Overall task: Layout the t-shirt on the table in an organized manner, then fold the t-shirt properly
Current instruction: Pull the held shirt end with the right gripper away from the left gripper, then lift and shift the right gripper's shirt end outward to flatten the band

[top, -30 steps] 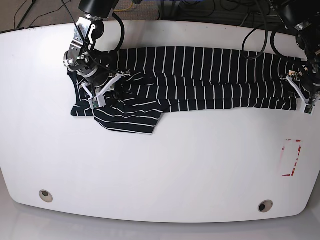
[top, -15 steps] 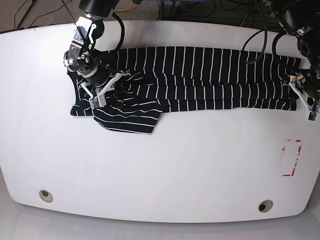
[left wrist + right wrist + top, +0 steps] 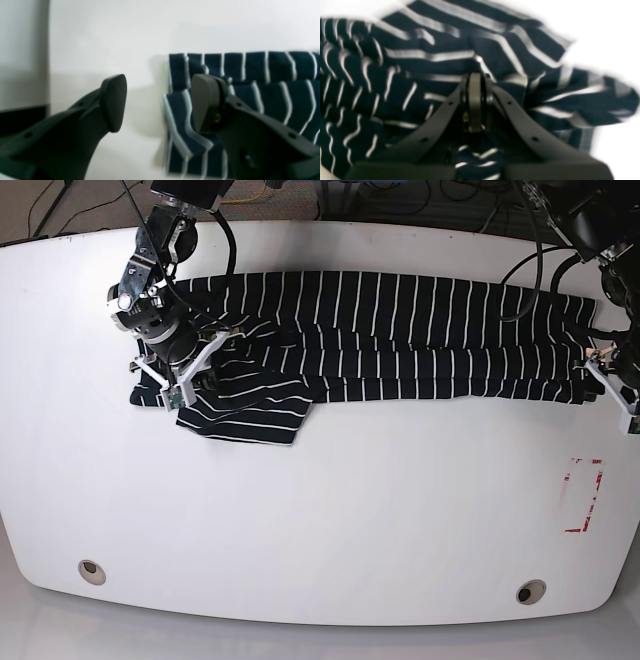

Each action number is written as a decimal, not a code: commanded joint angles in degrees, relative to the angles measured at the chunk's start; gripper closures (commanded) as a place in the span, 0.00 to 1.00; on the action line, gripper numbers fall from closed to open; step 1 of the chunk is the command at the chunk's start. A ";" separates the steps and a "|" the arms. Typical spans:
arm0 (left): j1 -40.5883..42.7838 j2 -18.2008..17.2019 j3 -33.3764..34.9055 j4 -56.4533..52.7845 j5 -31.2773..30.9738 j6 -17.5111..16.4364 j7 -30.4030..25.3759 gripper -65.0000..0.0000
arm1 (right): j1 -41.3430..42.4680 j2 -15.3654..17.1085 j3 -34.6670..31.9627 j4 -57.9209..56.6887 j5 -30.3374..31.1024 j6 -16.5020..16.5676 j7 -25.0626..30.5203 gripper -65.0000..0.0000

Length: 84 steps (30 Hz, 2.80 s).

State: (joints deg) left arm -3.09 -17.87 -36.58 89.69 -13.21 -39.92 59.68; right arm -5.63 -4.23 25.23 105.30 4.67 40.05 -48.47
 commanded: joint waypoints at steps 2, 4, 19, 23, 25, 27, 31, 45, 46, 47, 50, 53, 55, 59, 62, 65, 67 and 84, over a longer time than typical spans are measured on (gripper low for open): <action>-0.38 -0.02 1.46 -3.23 -0.63 -0.08 -3.64 0.41 | 2.51 0.14 -0.05 2.88 0.56 -0.05 -1.07 0.96; -0.20 0.07 2.07 -5.51 -0.55 -0.08 -5.48 0.41 | 4.00 0.32 -0.05 2.97 0.56 -0.05 -2.48 0.93; -0.20 -0.11 2.25 -12.20 2.00 -0.08 -9.70 0.41 | 14.99 3.13 0.13 -10.92 0.92 -0.05 -2.48 0.08; -0.20 -0.11 2.25 -12.20 2.00 -0.08 -9.61 0.41 | 17.89 5.68 0.13 -17.16 1.00 -0.05 -1.86 0.00; -0.20 -0.20 2.25 -12.20 2.00 -0.08 -9.61 0.41 | 18.60 6.56 0.13 -19.27 0.83 -0.05 -0.63 0.00; -0.20 -0.46 2.25 -12.20 2.00 -0.08 -9.61 0.41 | 18.95 7.09 0.13 -21.56 0.65 -0.05 1.13 0.00; -0.20 -0.73 2.16 -12.20 2.00 -0.08 -9.61 0.41 | 19.21 8.05 0.13 -25.96 0.65 -0.05 3.68 0.00; -0.12 -0.73 2.07 -12.20 2.00 -0.08 -9.61 0.41 | 19.03 8.67 0.04 -32.72 1.09 -0.05 7.90 0.00; -0.12 -0.73 2.07 -12.20 2.00 -0.08 -9.61 0.41 | 19.03 8.58 0.04 -32.72 1.09 -0.05 7.90 0.04; -0.12 -0.73 2.07 -12.20 2.00 -0.08 -9.61 0.41 | 19.03 8.58 0.04 -32.72 1.09 -0.05 7.98 0.10; -0.12 -0.73 2.07 -12.20 2.00 -0.08 -9.61 0.41 | 19.12 7.88 0.04 -32.81 1.09 -0.05 8.69 0.35; -0.12 -0.64 2.07 -12.20 2.00 -0.08 -9.61 0.41 | 19.21 7.70 -0.05 -32.72 1.09 -0.05 9.83 0.64; -0.12 -0.64 2.16 -12.20 2.00 -0.08 -9.61 0.41 | 19.21 7.61 -0.05 -32.64 1.09 -0.05 10.45 0.83; -0.12 -0.55 2.16 -12.20 2.00 -0.08 -9.61 0.41 | 20.27 7.70 -0.22 -32.46 1.09 -0.05 10.36 1.00; -0.12 -0.55 2.16 -12.20 2.00 -0.08 -9.61 0.41 | 20.53 7.70 -0.22 -32.11 1.09 -0.05 10.36 0.93; -0.12 -0.55 2.16 -12.20 2.00 -0.08 -9.61 0.41 | 20.53 7.70 -0.22 -30.35 1.09 -0.05 10.45 0.92; -0.12 -0.55 2.16 -12.20 2.00 -0.08 -9.61 0.41 | 20.53 7.61 -0.22 -29.03 1.09 -0.05 10.36 0.92; -0.12 -0.81 2.34 -12.20 2.09 -0.08 -9.53 0.41 | 13.76 3.48 0.04 -8.11 1.18 -0.05 -2.39 0.92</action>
State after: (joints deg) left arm -2.55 -17.52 -34.17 76.60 -10.57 -39.94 50.94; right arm 8.36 -0.47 25.15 93.49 5.02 40.07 -50.94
